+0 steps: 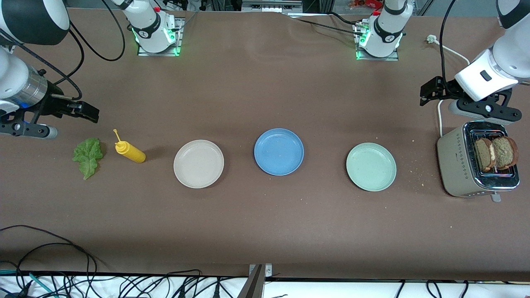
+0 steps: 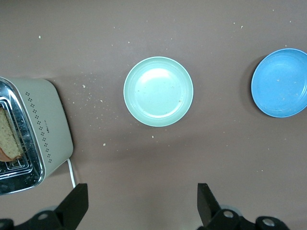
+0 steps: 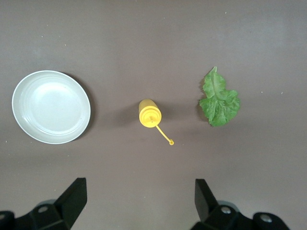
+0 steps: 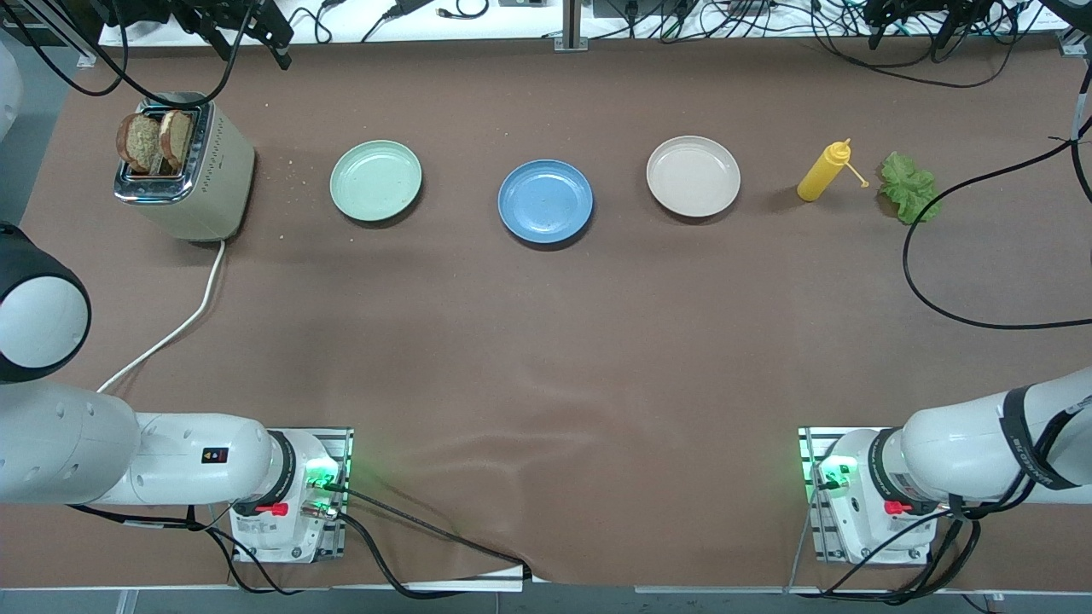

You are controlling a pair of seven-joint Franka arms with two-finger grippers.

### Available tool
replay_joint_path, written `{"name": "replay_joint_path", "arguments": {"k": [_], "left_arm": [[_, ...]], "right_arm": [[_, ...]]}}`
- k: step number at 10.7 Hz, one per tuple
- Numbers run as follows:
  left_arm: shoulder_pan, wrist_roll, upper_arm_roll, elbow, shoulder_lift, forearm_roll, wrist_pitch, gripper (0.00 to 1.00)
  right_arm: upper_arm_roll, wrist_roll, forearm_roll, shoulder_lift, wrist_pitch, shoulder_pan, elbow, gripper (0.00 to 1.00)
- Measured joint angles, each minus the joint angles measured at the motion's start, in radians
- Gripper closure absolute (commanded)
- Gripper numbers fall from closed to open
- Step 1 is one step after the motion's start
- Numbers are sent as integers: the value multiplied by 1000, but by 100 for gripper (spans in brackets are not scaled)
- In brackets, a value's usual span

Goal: Make sandwich in blue plate with both arms
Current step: 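Reach the left gripper into the toaster while the right gripper reaches the lettuce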

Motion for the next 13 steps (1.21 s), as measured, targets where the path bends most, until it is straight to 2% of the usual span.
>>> {"name": "replay_joint_path", "arguments": {"k": [8,13], "left_arm": [[18,0,1,0,12,7,0,0],[191,10,5,28,126,14,20,0]], "right_arm": [[-7,1,-1,0,7,1,-1,0],[-74,-58,-19,26,33,0,-8,0]]}}
